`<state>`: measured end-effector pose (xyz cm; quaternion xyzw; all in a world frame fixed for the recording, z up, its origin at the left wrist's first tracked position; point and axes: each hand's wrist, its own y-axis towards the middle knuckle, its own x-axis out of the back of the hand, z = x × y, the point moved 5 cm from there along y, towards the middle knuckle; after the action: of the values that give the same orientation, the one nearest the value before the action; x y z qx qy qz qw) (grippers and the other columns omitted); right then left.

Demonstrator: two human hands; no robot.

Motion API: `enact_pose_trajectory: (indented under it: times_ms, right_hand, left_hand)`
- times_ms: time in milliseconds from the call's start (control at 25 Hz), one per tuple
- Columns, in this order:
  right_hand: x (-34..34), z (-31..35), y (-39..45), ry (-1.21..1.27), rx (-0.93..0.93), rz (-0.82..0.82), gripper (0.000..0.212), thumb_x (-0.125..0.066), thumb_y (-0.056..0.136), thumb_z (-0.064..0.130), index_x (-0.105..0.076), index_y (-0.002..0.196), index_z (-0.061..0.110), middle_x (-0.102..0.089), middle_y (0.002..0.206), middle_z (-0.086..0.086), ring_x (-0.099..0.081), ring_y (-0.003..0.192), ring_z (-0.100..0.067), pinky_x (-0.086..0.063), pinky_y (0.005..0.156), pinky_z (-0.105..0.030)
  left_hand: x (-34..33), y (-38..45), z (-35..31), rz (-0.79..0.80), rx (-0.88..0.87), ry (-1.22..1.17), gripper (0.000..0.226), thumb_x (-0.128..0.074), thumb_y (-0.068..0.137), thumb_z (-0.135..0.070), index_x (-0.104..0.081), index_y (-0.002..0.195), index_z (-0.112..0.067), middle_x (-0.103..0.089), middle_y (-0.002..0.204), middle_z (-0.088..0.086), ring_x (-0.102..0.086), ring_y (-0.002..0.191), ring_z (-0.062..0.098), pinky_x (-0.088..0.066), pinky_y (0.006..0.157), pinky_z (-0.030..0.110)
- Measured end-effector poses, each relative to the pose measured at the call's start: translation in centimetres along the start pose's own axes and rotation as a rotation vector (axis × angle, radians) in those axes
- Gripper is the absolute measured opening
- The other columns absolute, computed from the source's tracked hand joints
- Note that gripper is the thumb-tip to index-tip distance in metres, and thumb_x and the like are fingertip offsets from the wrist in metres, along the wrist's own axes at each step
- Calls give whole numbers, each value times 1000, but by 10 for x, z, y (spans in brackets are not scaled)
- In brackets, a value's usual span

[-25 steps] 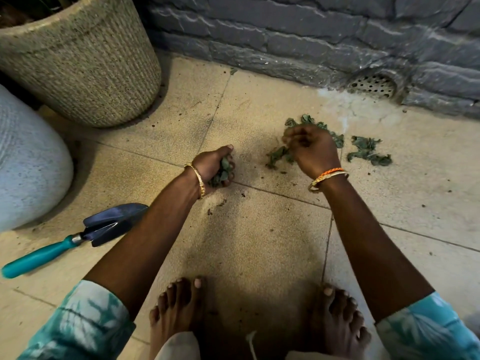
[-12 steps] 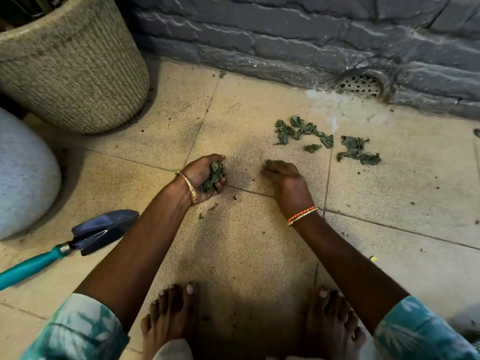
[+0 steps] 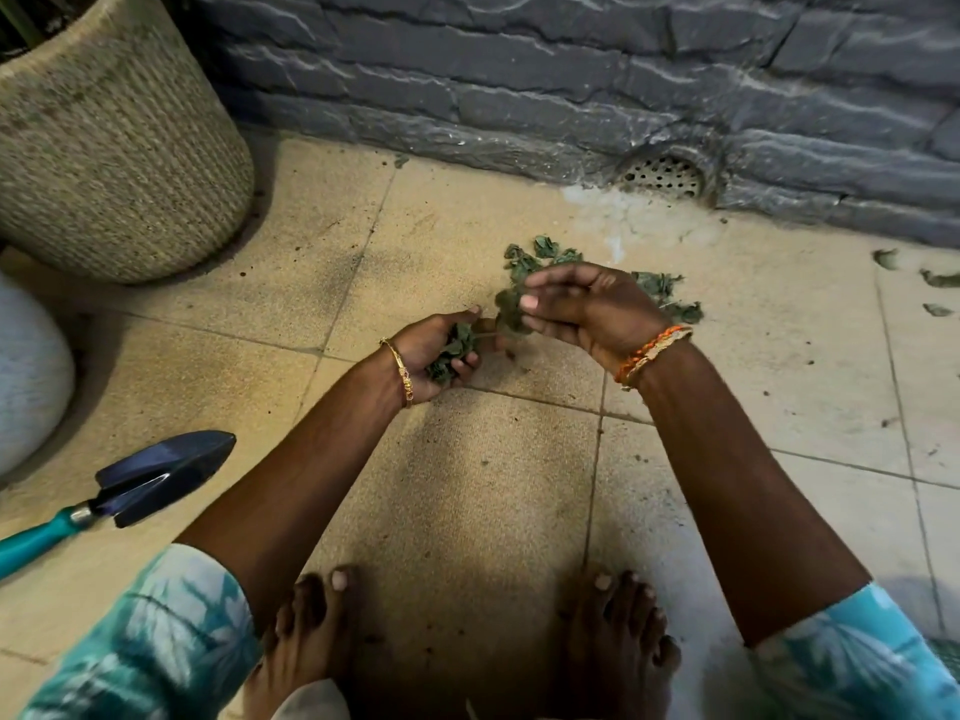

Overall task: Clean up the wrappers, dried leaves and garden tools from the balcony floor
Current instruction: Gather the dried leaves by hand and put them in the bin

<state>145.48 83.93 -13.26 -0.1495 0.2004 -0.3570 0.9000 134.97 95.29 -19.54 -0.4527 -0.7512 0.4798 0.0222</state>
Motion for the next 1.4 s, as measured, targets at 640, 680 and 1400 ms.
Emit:
enact_pose_trajectory:
  times_ms: [640, 680, 1400]
  right_hand:
    - [65, -20, 67, -1248, 223, -281, 53, -64, 87, 20, -45, 134, 4, -31, 145, -23, -33, 133, -33, -30, 108, -29]
    - [64, -25, 69, -1312, 248, -269, 44, -60, 89, 14, -49, 130, 3, -37, 141, -24, -37, 131, -34, -31, 106, -28]
    - [70, 29, 10, -434, 283, -142, 28, -68, 75, -9, -66, 98, 6, -69, 67, 10, -65, 67, 0, -52, 59, -16]
  left_hand:
    - [6, 13, -9, -305, -62, 207, 30, -48, 93, -25, -48, 65, -14, -45, 41, -2, -38, 28, 10, -25, 34, 9]
    - [5, 14, -10, -305, -60, 214, 30, -48, 93, -25, -47, 64, -15, -44, 42, -2, -37, 28, 10, -25, 34, 9]
    - [-42, 40, -6, -172, -41, 127, 9, -48, 97, -16, -54, 91, -11, -69, 67, 7, -43, 32, 8, -30, 31, 10]
